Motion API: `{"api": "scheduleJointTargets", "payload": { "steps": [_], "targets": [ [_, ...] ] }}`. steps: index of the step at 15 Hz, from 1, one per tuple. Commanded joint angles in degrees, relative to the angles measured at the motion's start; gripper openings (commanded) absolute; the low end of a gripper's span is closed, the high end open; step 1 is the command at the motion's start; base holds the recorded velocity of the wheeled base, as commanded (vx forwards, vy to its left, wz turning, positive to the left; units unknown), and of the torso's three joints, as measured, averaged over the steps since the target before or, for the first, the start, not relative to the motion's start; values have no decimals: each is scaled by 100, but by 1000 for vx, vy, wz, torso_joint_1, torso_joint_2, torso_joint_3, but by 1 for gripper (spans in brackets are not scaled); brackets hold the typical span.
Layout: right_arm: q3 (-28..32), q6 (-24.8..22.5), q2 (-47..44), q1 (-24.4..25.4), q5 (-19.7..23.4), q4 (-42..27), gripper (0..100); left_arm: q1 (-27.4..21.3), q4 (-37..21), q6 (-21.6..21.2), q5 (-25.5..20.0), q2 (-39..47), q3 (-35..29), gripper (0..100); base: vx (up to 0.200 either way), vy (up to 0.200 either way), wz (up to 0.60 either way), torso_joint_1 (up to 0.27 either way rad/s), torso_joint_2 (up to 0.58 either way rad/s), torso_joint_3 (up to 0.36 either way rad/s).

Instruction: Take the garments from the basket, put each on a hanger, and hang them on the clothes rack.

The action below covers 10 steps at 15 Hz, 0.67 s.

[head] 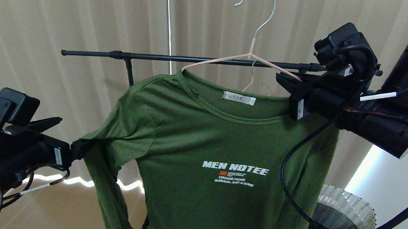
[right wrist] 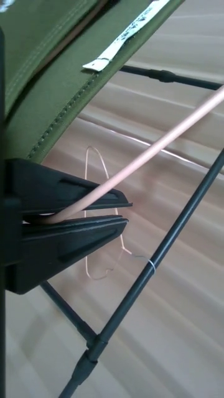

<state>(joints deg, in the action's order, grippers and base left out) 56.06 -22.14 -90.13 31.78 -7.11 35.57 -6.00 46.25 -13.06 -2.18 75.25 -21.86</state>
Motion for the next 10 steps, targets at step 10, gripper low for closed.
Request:
{"api": "scheduleJointTargets", "payload": {
  "steps": [10],
  "targets": [
    [142, -10, -58, -137, -871, -745, 0, 11, -64, 611, -1232, -898, 498, 100, 0, 0, 0, 0, 0, 0]
  ]
}}
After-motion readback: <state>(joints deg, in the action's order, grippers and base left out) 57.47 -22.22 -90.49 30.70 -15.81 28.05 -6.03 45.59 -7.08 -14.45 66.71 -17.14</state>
